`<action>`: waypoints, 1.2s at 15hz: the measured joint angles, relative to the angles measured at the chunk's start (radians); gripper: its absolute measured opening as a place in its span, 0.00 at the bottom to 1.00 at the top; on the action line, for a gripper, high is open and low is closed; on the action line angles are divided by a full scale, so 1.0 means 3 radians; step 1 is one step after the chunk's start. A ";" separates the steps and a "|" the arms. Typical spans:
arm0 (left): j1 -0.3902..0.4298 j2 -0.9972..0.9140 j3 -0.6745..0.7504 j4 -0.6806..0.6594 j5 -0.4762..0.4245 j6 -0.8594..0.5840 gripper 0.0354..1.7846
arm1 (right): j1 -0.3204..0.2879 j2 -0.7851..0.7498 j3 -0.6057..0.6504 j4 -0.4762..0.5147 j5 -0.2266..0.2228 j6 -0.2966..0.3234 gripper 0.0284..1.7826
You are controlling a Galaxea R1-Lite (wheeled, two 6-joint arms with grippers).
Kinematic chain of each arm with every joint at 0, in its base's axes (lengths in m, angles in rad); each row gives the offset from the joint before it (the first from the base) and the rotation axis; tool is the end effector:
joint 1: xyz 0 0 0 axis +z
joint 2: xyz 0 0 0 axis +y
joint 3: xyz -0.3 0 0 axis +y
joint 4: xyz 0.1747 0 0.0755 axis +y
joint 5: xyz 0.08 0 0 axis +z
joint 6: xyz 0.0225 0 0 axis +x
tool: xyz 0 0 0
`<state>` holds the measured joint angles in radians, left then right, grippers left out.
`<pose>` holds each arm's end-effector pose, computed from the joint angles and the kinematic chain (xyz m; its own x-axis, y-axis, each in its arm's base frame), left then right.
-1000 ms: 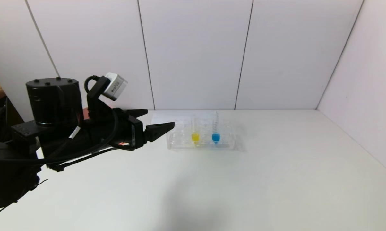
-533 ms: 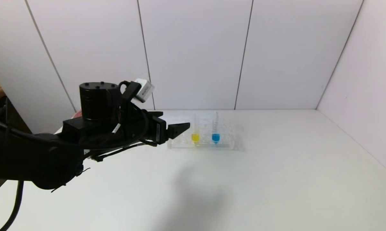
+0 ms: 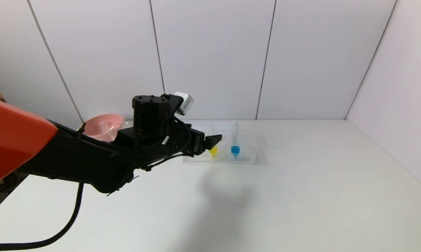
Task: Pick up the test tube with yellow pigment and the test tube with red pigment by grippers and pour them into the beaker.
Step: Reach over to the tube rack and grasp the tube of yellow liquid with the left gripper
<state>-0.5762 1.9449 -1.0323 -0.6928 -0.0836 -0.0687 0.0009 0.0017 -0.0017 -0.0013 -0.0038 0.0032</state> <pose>0.3144 -0.2065 0.1649 0.7700 -0.5999 -0.2173 0.5973 0.7975 -0.0852 -0.0228 -0.0001 0.0761 1.0000 -0.0029 0.0013 0.0029 1.0000 0.0032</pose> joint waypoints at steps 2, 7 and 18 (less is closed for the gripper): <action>-0.0040 0.0152 -0.0133 0.0007 0.0106 0.0001 0.99 | 0.0000 0.0000 0.0000 0.0000 0.0001 -0.0001 0.95; -0.0075 0.0479 -0.0394 0.0013 0.0220 -0.0003 0.99 | 0.0001 0.0000 0.0000 0.0000 0.0001 0.0000 0.95; -0.0155 0.0970 -0.0885 -0.0026 0.0813 0.0043 0.99 | 0.0001 0.0000 0.0000 0.0000 0.0001 0.0000 0.95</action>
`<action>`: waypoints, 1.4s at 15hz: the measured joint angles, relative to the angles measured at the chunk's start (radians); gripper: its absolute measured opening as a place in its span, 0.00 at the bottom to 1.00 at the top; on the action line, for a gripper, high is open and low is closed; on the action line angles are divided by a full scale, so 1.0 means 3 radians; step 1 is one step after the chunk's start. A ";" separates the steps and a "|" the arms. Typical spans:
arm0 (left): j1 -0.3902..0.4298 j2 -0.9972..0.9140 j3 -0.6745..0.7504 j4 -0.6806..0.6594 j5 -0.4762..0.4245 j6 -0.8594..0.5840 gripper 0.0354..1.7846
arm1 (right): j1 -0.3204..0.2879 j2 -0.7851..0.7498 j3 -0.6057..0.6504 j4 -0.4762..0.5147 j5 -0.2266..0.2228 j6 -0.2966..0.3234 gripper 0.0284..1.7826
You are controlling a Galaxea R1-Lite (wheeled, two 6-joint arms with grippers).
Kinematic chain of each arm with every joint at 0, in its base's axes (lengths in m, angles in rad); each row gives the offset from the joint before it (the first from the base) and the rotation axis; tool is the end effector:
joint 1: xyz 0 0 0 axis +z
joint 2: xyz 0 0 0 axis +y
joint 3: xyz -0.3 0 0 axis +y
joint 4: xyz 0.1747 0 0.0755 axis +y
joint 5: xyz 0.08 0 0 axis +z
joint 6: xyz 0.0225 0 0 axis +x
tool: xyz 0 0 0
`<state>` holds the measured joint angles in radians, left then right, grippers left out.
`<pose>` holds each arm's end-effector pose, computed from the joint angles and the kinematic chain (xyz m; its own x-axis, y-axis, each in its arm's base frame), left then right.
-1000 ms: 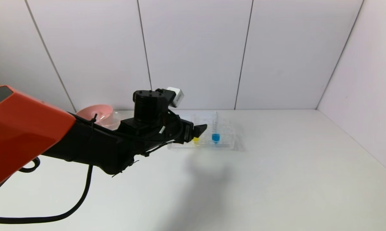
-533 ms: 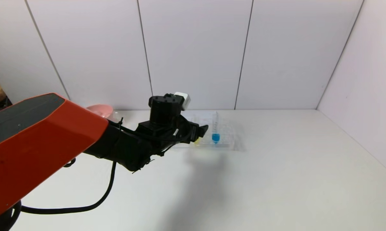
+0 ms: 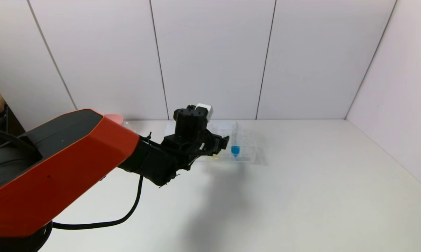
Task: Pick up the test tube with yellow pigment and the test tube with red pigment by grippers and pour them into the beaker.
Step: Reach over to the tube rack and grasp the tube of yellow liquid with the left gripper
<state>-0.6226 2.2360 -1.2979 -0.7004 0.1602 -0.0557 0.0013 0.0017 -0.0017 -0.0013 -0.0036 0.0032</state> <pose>0.3666 -0.2587 0.1157 0.8724 -0.4299 -0.2325 0.4384 0.8986 -0.0166 -0.0228 -0.0001 0.0761 1.0000 -0.0023 0.0013 0.0023 1.0000 0.0032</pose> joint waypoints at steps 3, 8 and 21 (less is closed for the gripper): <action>0.0006 0.0057 -0.0064 -0.0013 0.0049 -0.0004 0.99 | -0.0001 0.0000 0.0000 0.0000 0.0000 0.0000 0.95; 0.0009 0.0114 -0.0090 -0.0230 0.0195 -0.0006 0.99 | 0.0000 0.0000 0.0000 0.0000 0.0000 0.0000 0.95; -0.0028 0.0257 -0.0066 -0.0499 0.0401 -0.0096 0.99 | 0.0000 0.0000 0.0000 0.0000 0.0000 -0.0001 0.95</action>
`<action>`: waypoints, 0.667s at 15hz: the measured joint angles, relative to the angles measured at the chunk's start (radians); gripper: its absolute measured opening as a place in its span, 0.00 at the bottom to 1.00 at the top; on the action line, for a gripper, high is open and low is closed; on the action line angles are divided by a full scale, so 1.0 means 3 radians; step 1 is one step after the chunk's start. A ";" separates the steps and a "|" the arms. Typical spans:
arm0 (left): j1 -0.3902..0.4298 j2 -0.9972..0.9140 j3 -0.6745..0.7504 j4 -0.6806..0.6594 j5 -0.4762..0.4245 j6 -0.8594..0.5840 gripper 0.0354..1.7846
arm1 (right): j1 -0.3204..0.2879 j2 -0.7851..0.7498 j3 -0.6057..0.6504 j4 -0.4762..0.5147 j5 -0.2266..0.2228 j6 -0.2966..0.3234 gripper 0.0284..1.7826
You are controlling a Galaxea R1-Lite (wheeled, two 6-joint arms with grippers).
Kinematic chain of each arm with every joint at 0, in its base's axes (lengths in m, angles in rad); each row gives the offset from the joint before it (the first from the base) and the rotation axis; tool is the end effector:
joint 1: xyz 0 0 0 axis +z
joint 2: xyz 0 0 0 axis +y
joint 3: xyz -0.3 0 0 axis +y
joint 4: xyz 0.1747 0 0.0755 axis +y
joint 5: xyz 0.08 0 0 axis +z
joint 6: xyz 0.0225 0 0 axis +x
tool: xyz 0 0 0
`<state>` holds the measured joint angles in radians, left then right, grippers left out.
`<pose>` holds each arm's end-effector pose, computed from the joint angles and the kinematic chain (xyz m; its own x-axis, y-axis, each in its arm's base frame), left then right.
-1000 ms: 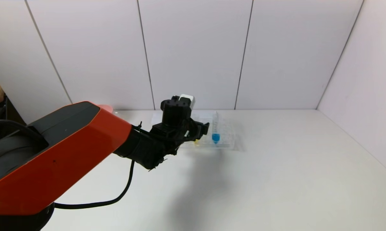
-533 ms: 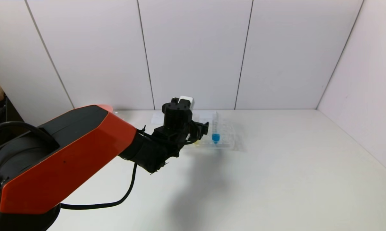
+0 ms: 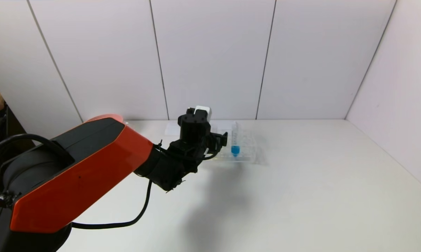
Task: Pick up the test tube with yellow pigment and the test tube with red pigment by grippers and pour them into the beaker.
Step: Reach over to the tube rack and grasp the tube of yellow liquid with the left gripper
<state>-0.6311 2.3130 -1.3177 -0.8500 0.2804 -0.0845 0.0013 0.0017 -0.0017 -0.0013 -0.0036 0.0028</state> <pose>0.3765 -0.2674 0.1009 0.9310 -0.3376 -0.1391 0.3348 0.9413 -0.0436 -0.0228 -0.0001 0.0761 1.0000 -0.0023 0.0013 0.0023 1.0000 0.0028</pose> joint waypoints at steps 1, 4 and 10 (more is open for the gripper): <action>0.0000 0.0003 -0.0003 -0.0034 0.0006 0.0003 0.99 | 0.0000 0.0000 0.0000 0.0000 0.0000 0.0000 0.95; -0.0006 0.0006 0.0014 -0.0035 0.0023 -0.0006 0.99 | 0.0000 0.0000 0.0000 0.0000 0.0001 0.0001 0.95; -0.0013 0.0034 0.0011 -0.0028 0.0030 -0.0016 0.99 | 0.0000 0.0000 0.0000 0.0000 -0.0001 0.0000 0.95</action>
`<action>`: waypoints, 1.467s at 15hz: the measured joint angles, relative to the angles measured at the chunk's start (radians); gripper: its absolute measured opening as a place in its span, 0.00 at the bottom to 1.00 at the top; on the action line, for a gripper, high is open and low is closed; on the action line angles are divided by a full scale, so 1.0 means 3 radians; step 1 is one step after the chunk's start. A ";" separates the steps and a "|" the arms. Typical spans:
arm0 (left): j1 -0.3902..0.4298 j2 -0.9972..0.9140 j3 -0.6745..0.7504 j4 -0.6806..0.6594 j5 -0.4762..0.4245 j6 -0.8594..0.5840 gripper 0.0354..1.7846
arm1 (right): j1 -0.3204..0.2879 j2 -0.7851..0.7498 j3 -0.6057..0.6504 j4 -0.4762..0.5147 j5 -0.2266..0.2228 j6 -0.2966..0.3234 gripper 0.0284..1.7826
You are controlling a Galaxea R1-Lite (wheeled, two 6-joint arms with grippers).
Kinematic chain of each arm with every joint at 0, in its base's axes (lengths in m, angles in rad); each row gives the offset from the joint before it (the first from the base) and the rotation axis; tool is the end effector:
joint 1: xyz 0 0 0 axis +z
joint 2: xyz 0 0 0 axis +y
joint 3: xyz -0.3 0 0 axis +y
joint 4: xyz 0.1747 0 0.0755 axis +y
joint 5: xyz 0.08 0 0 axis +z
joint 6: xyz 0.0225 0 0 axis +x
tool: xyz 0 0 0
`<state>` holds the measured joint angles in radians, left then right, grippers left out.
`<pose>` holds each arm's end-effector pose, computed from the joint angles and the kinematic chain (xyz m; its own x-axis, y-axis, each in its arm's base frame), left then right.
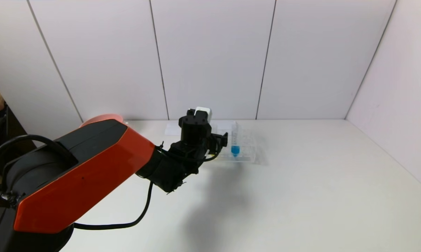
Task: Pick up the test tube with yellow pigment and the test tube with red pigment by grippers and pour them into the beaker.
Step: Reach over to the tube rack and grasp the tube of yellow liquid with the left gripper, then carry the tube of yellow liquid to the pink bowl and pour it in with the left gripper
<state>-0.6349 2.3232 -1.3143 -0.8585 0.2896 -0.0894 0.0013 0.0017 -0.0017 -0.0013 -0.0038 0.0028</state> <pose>0.3761 -0.2691 0.0962 0.9323 -0.3321 -0.1436 0.3289 0.9432 -0.0457 -0.0228 -0.0001 0.0761 1.0000 -0.0025 0.0013 0.0025 1.0000 0.0028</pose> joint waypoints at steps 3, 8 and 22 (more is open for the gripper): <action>0.0000 0.0017 -0.0003 0.0014 -0.0001 -0.0003 0.95 | 0.0000 0.0000 0.0000 0.0000 0.0000 0.0000 0.95; -0.0021 0.0018 -0.0006 0.0068 -0.0011 -0.0006 0.60 | 0.0000 0.0001 0.0000 0.0000 0.0001 0.0001 0.95; -0.0051 -0.0024 -0.0016 0.0043 -0.0013 0.0005 0.26 | 0.0000 0.0000 0.0000 0.0000 0.0002 0.0000 0.95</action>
<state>-0.6502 2.3160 -1.3191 -0.8455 0.2855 -0.0879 0.0013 0.0017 -0.0017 -0.0013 -0.0032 0.0028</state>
